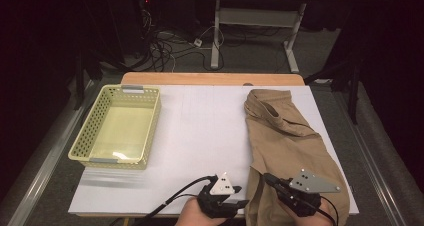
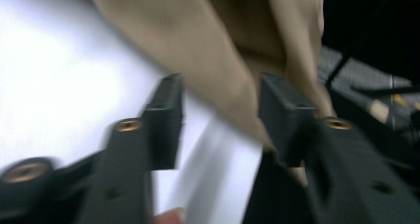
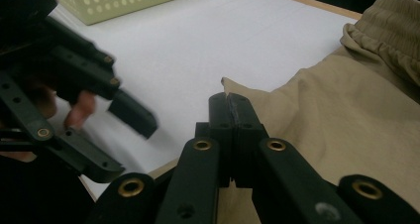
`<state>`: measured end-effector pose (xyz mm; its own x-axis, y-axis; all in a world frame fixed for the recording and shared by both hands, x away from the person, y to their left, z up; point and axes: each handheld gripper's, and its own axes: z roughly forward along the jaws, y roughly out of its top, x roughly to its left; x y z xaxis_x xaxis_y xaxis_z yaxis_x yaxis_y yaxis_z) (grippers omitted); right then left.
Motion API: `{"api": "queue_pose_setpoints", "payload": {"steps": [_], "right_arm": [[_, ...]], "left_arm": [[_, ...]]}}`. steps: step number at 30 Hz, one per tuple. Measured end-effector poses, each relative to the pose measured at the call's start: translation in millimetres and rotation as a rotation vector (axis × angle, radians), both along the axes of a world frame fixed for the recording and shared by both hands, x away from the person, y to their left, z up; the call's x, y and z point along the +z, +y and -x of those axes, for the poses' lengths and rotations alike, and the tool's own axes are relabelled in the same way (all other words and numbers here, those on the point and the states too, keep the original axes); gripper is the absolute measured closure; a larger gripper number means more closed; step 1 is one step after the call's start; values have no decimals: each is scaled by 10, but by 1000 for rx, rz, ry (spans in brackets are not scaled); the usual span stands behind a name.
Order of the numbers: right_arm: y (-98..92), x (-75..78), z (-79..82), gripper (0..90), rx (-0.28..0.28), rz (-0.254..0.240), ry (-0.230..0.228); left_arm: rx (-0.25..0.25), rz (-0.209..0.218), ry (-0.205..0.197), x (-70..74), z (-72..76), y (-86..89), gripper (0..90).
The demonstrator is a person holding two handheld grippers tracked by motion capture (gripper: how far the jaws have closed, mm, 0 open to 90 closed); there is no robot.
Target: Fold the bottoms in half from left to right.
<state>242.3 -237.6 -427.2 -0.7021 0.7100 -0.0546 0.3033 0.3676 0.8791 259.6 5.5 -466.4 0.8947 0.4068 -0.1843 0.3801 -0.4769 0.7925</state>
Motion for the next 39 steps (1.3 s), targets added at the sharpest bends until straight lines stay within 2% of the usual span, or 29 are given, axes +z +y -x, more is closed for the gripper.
{"api": "queue_pose_setpoints", "payload": {"steps": [1,3,6,8,9,11,13,17,22,25,27,30,31,34,36,39], "right_arm": [[3,2,2,900,2,0,0],[0,3,2,900,3,-1,-2],[-22,5,-1,900,1,-2,-5],[-45,8,-4,900,-3,-5,-6],[-55,10,-4,900,-5,-6,-7],[-75,15,1,900,-8,-4,-10],[-92,17,3,900,-10,-7,-9],[-85,7,-5,900,-5,-8,-5],[-21,5,14,900,10,5,-8],[9,0,22,900,18,7,-6],[23,-4,27,900,24,8,-4],[45,-8,37,900,30,8,-2],[56,-10,41,900,33,7,-1],[106,-22,59,900,45,20,-1],[135,-28,64,900,53,23,-1],[164,-39,64,900,60,27,2]], "left_arm": [[5,4,-7,28,-25,-56,446],[17,-16,-23,61,-92,-185,372],[37,-66,-48,51,-176,-371,383],[51,-108,-63,16,-205,-449,519],[65,-122,-66,0,-212,-459,624],[82,-136,-85,-15,-208,-419,775],[89,-129,-90,-20,-197,-327,841],[107,-109,-66,-20,-170,-106,850],[127,-114,-44,-73,-182,97,849],[121,-99,-44,-60,-182,116,821],[112,-73,-39,-23,-191,89,674],[132,-72,-57,48,-224,-17,472],[132,-81,-58,74,-250,-62,431],[141,-100,-86,137,-330,-196,408],[158,-130,-109,146,-398,-272,410],[172,-143,-107,122,-490,-317,448]]}}
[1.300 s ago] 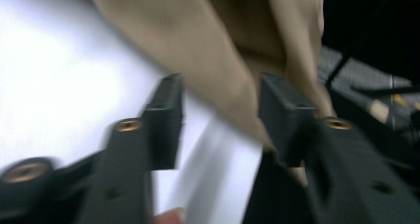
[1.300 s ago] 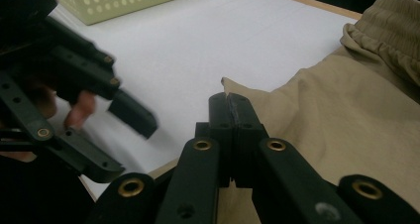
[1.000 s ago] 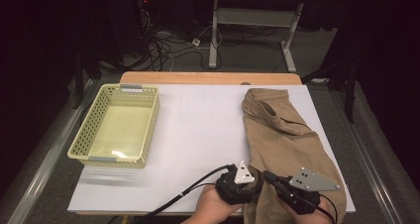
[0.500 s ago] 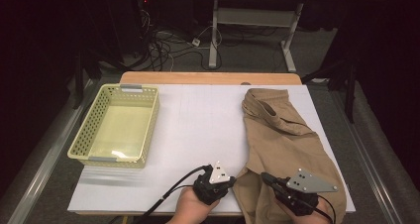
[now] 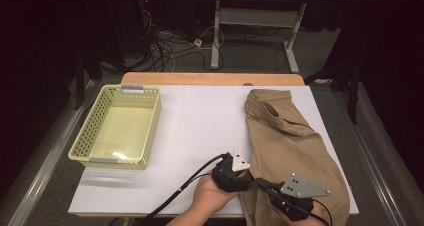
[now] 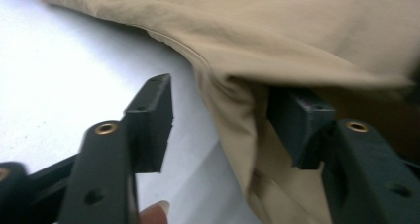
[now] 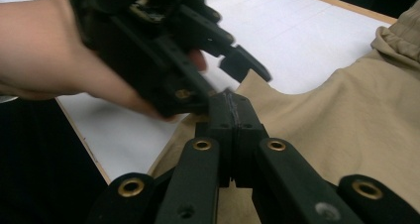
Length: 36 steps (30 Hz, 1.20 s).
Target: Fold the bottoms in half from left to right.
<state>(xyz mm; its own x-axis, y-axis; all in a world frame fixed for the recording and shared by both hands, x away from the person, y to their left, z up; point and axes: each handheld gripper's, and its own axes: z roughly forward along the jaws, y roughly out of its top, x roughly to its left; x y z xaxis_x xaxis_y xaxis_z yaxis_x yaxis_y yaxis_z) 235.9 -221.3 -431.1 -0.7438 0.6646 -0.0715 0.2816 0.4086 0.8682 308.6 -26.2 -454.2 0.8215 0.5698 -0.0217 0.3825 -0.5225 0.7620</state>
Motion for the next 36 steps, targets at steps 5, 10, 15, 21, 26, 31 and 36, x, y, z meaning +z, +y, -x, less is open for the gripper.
{"api": "queue_pose_setpoints", "payload": {"steps": [5,10,15,21,26,31,36], "right_arm": [[21,-23,-9,900,8,1,6],[84,-85,-21,898,28,14,25],[92,-85,-28,772,49,-18,43],[-4,-123,-83,580,17,-45,77],[-82,-237,-187,322,-14,-86,99],[-129,-291,-242,113,-69,-85,91],[-154,-286,-251,1,-111,-94,77]], "left_arm": [[-7,-25,-65,2,-11,39,590],[-12,-35,-62,-21,-27,142,677],[0,-63,-17,-134,-69,269,717],[-16,-91,37,-235,-86,348,782],[-21,-74,68,-256,-103,393,828],[-24,-46,83,-268,-90,453,848],[-26,-27,86,-252,-54,552,850]]}}
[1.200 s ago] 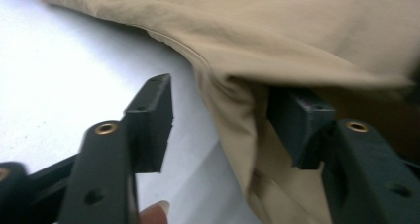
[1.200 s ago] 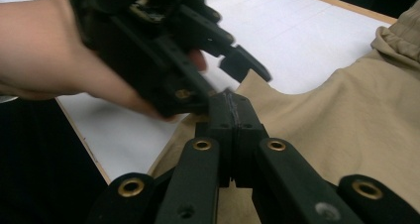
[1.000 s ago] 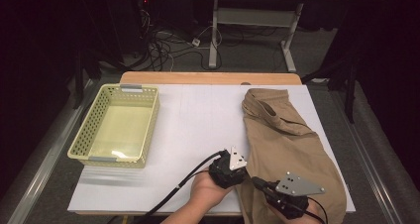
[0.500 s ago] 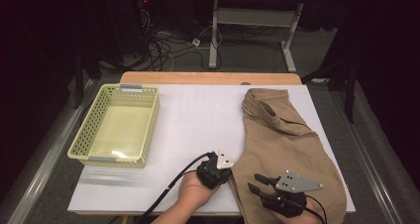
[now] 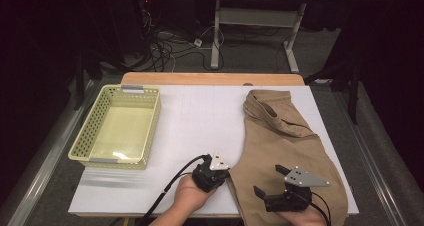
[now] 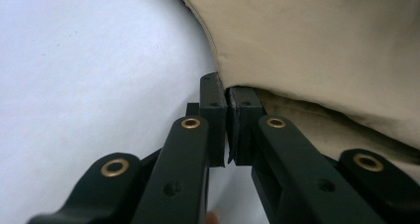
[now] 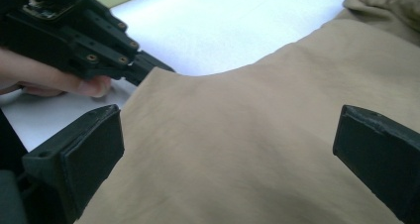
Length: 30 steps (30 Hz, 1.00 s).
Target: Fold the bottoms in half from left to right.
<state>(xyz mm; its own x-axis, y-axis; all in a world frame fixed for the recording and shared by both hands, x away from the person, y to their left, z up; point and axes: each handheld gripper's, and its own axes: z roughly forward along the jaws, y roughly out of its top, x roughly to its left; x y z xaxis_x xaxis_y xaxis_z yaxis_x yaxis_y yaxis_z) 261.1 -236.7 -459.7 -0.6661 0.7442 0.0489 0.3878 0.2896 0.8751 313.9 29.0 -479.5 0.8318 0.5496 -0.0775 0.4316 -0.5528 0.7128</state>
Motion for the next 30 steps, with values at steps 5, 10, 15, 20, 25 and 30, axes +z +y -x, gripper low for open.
{"api": "queue_pose_setpoints", "payload": {"steps": [5,10,15,20,25,30], "right_arm": [[4,5,1,1,-7,-2,-7],[24,13,15,1,1,8,-16],[21,44,39,1,-3,5,-28],[15,70,49,1,1,-4,-40],[18,91,66,2,4,-1,-55],[-1,105,70,2,-3,2,-62]], "left_arm": [[6,14,12,25,17,155,850],[30,-3,14,28,24,353,850],[56,-3,20,33,47,582,850],[98,-3,30,41,74,806,850],[133,-1,24,40,100,1020,850],[170,21,7,-13,123,1171,847]]}}
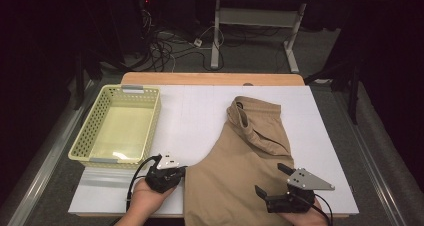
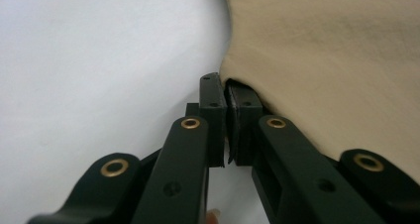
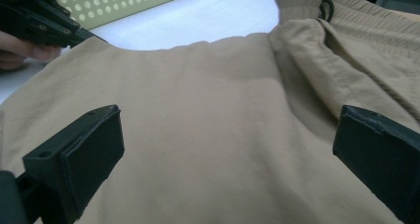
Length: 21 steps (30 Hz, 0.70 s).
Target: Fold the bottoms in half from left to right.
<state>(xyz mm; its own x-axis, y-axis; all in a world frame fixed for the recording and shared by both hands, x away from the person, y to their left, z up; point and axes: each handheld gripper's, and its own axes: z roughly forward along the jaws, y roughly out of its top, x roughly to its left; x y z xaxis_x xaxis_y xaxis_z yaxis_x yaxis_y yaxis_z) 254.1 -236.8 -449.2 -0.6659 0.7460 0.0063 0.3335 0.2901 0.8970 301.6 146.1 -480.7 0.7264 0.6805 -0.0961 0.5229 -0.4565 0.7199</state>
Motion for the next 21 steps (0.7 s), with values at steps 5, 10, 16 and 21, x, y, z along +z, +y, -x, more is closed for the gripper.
{"api": "queue_pose_setpoints", "payload": {"steps": [5,10,16,21], "right_arm": [[-13,23,-7,6,-4,8,-14],[-14,15,-14,6,-5,13,-9],[-17,7,-19,7,-9,13,-5],[-29,3,-23,13,-13,19,-7]], "left_arm": [[41,38,-13,4,18,119,794],[59,84,-11,-10,67,221,732],[84,133,-51,50,92,233,622],[60,206,-95,72,111,243,515]]}}
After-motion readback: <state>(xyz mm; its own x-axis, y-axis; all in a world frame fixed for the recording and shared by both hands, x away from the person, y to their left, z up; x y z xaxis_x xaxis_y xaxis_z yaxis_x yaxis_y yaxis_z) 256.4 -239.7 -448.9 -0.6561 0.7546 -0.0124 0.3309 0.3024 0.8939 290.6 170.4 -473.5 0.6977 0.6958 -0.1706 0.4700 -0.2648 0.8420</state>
